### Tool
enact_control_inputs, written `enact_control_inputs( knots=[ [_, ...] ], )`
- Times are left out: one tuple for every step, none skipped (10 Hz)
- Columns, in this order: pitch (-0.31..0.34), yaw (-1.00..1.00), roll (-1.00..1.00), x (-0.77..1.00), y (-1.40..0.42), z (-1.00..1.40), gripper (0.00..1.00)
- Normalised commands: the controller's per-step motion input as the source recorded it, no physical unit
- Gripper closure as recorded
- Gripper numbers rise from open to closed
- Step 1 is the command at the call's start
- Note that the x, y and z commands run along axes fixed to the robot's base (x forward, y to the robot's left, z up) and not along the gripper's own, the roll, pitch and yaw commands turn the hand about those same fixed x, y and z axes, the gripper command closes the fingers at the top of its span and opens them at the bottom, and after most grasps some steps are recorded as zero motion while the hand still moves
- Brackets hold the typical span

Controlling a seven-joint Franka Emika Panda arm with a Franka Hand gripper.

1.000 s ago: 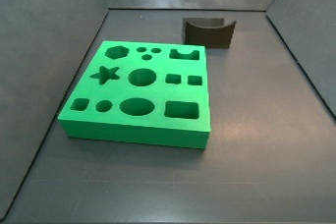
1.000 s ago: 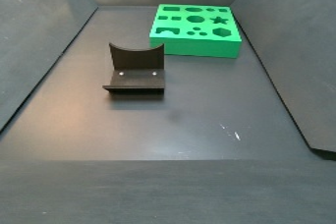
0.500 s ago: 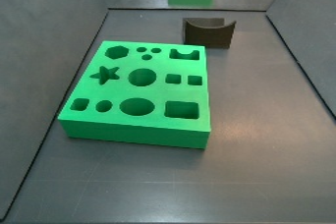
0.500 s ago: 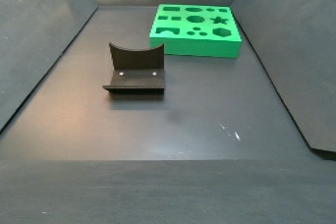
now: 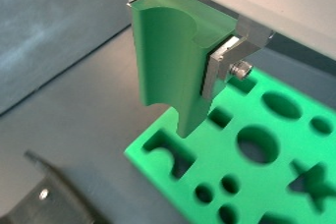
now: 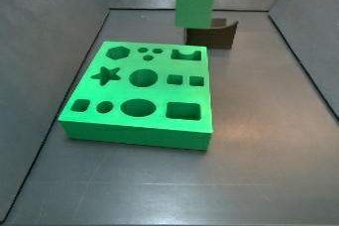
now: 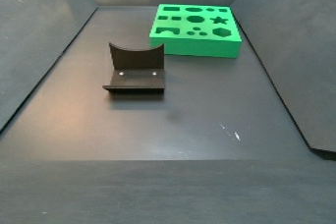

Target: Insert the arch object.

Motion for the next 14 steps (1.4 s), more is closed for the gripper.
enact_control_inputs(
  knots=[
    [-0.03, -0.01, -0.05, 0.13, 0.57, -0.99, 1.0],
    [-0.04, -0.08, -0.04, 0.08, 0.5, -1.0, 1.0],
    [-0.033, 0.0, 0.0, 0.0, 0.31, -1.0, 1.0],
    [-0.04, 0.05, -0.03, 0.0, 0.0, -1.0, 1.0],
    [-0.064, 0.2, -0.15, 0.01, -0.23, -0.75, 1.0],
    [-0.09, 0.17, -0.22, 0.0, -0.35, -0.58, 1.0],
    [-0.041, 0.08, -0.18, 0.0, -0.32, -0.44, 1.0],
    [0.0, 0.0, -0.06, 0.0, -0.14, -0.31, 1.0],
    [-0.007, 0.0, -0.01, -0.09, 0.0, -0.37, 1.0],
    [-0.1, 0.04, -0.04, -0.43, -0.02, -0.38, 1.0],
    [-0.136, 0.14, -0.08, -0.48, -0.13, -0.35, 1.0],
    [-0.1, 0.08, -0.14, -0.15, -0.01, -0.46, 1.0],
    [-0.083, 0.09, -0.11, 0.0, -0.03, -0.62, 1.0],
    [-0.051, 0.13, -0.02, 0.17, 0.0, -1.0, 1.0]
  ],
)
